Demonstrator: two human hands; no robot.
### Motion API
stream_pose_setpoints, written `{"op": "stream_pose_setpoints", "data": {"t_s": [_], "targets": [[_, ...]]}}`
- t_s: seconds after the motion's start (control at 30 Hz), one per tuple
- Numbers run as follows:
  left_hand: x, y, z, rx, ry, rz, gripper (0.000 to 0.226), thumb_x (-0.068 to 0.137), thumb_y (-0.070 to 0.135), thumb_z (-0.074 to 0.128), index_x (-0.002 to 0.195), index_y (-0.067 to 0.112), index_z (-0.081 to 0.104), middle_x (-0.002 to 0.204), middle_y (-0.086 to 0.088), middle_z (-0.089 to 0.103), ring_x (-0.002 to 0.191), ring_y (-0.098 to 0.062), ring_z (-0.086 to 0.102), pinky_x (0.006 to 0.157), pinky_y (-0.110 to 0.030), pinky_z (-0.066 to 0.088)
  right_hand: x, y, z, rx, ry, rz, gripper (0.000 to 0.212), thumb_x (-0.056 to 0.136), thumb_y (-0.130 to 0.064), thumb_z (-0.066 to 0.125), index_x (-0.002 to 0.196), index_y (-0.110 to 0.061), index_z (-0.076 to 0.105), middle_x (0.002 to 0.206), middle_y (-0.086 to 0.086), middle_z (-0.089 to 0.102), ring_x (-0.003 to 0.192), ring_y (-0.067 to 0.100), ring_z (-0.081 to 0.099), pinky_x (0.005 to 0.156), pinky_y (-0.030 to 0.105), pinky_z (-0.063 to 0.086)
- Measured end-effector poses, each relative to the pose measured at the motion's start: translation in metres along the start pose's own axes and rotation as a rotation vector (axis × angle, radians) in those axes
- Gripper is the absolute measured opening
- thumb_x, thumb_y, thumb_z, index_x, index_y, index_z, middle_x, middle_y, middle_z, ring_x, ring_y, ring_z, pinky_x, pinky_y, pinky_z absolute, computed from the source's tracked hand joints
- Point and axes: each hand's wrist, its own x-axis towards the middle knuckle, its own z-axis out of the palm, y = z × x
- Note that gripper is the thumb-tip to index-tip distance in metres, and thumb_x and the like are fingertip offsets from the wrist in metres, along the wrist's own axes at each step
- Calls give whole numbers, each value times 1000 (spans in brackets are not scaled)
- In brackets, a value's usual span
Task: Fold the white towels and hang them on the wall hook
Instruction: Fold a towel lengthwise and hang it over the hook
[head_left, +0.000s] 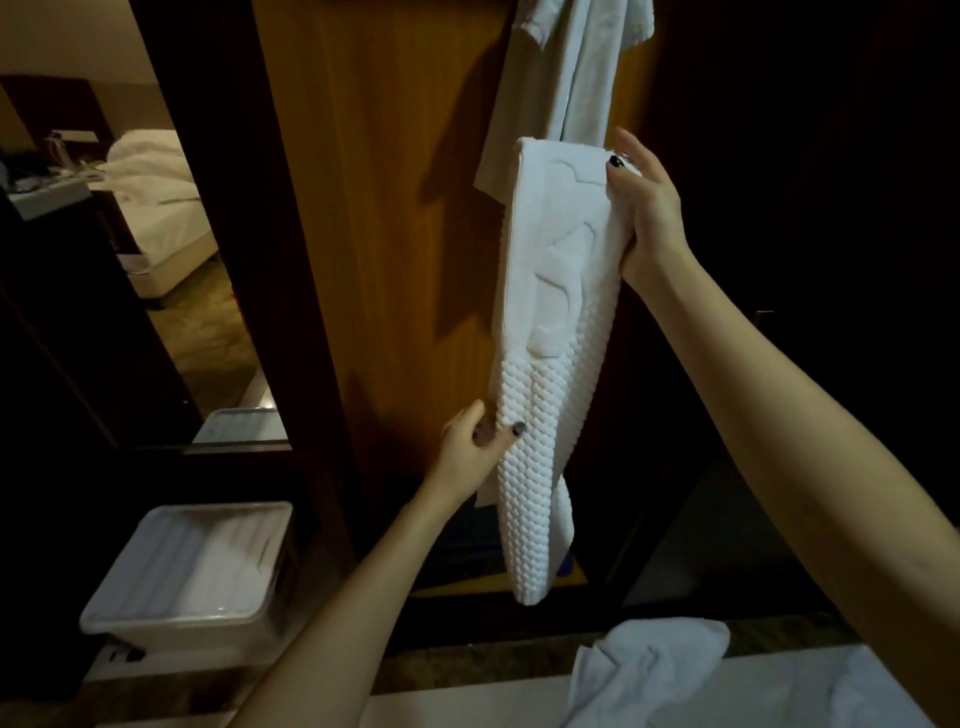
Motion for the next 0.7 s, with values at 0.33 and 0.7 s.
{"op": "stream_pose_setpoints", "data": {"t_s": [0.33, 0.7], "targets": [[11, 27, -35, -521, -305, -241, 53, 78, 44, 68, 124, 20, 54, 123, -4, 60, 113, -14, 55, 100, -26, 41, 15, 10, -29, 233, -42, 58, 34, 94, -17, 58, 127, -25, 51, 117, 2, 66, 100, 17, 70, 76, 29, 56], [3, 35, -8, -339, -334, 38, 10, 91, 18, 61, 85, 10, 60, 82, 4, 59, 82, -8, 56, 76, -26, 45, 5, 15, -26, 348, -176, 149, 31, 93, -13, 57, 121, -26, 55, 109, -1, 74, 101, 20, 70, 75, 30, 57]]}}
